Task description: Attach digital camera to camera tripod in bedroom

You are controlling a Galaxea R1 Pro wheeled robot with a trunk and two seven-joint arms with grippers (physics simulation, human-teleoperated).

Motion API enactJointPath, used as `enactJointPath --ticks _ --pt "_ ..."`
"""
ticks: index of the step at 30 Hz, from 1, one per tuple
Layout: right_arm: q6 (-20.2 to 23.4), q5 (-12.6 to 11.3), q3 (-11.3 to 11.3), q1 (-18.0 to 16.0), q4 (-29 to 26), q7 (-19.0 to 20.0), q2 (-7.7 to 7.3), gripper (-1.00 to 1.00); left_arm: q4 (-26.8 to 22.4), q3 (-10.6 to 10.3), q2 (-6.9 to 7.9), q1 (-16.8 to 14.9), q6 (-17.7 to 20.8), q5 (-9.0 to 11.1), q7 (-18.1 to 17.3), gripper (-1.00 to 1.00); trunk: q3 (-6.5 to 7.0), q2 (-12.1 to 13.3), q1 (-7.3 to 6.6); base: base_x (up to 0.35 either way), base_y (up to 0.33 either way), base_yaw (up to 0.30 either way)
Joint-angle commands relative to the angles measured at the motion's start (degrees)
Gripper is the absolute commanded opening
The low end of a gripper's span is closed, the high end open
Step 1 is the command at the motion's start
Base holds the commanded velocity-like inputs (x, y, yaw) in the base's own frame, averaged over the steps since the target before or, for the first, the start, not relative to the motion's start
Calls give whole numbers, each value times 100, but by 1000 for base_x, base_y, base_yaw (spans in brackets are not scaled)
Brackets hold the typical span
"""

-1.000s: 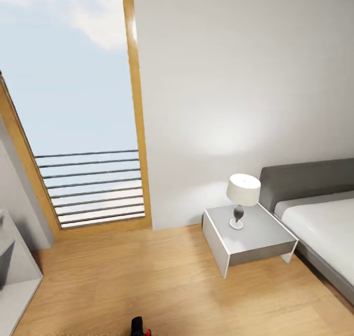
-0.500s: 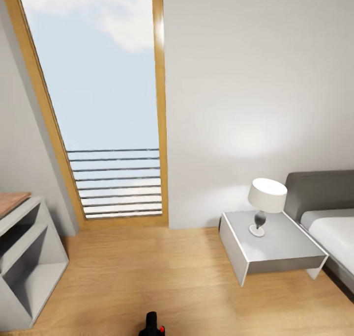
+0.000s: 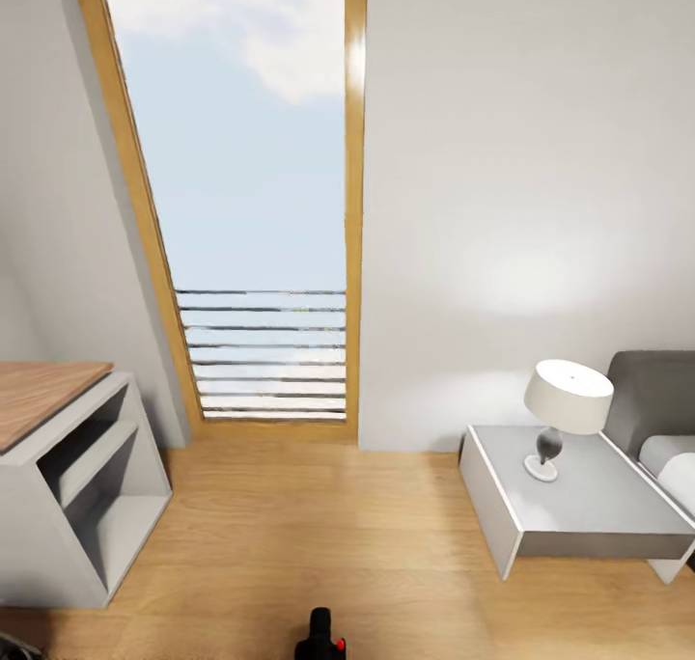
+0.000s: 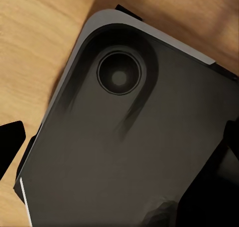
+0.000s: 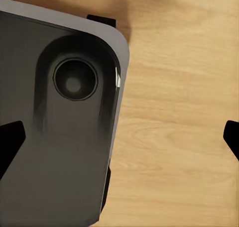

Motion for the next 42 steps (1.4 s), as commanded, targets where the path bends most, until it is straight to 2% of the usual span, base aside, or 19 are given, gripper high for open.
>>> enactJointPath --ticks 1,15,34,42 --pt "-9 46 -4 -1 0 -3 -3 100 -6 3 0 1 -8 8 4 100 -5 -2 0 0 0 57" --pt "-13 49 30 -1 0 1 -20 100 -6 -19 -5 1 -2 -5 4 100 -5 -2 0 0 21 6" --pt "-7 40 25 -1 43 1 4 100 3 -64 0 1 8 -69 -23 100 -5 -2 0 63 316 -1" --pt "-4 37 20 -1 52 1 33 100 -1 -72 -4 1 11 -79 -39 100 -5 -2 0 166 296 -172"
